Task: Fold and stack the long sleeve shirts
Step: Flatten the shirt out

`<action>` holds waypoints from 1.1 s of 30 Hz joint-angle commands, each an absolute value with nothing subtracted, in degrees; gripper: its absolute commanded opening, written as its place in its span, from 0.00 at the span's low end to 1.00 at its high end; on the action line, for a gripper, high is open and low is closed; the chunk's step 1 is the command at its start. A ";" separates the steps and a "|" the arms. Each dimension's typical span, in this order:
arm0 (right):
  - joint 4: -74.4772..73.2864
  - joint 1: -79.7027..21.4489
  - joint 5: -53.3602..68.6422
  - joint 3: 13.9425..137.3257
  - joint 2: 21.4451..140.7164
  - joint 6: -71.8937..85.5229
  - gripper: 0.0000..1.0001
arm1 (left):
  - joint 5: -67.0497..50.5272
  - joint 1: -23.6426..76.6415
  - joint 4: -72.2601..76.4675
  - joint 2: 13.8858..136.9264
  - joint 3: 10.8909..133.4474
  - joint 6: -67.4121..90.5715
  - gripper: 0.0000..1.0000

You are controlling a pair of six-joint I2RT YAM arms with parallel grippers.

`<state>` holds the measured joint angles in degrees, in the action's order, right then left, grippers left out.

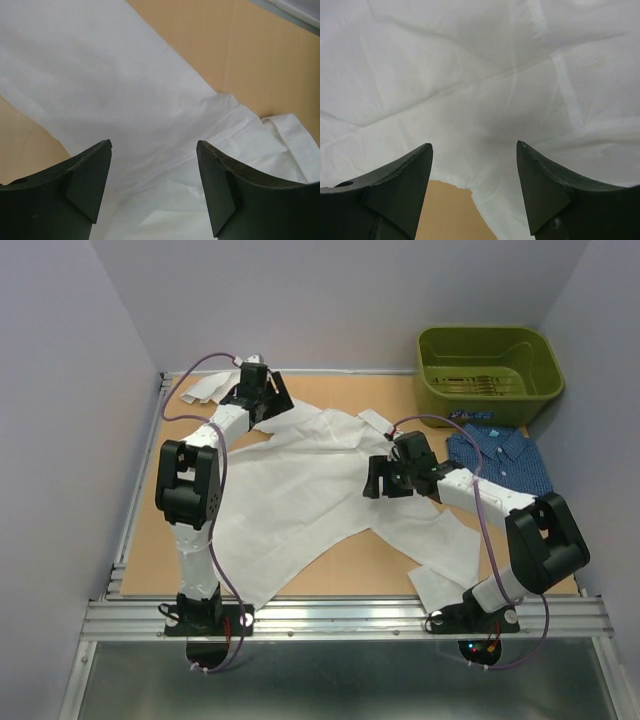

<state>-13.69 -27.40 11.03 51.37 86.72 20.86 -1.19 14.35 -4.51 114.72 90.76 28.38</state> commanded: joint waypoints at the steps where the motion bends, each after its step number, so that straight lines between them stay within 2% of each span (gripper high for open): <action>1: -8.53 -28.21 11.95 54.32 88.50 20.21 0.73 | -6.06 14.06 -5.10 116.71 93.69 28.39 0.79; 10: -5.72 -30.32 13.62 52.82 93.16 21.00 0.73 | -5.27 13.98 -5.18 124.18 95.36 27.07 0.79; 20: -5.71 -30.41 11.78 46.77 93.17 24.25 0.73 | -3.78 11.78 -5.45 129.11 98.17 26.90 0.80; 33: -10.81 -30.32 12.92 40.16 88.51 28.48 0.73 | -0.44 8.35 -5.90 138.34 115.38 17.16 0.80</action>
<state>-4.69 -30.06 12.80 42.70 88.38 27.09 -2.90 8.82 -5.50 136.53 109.38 23.86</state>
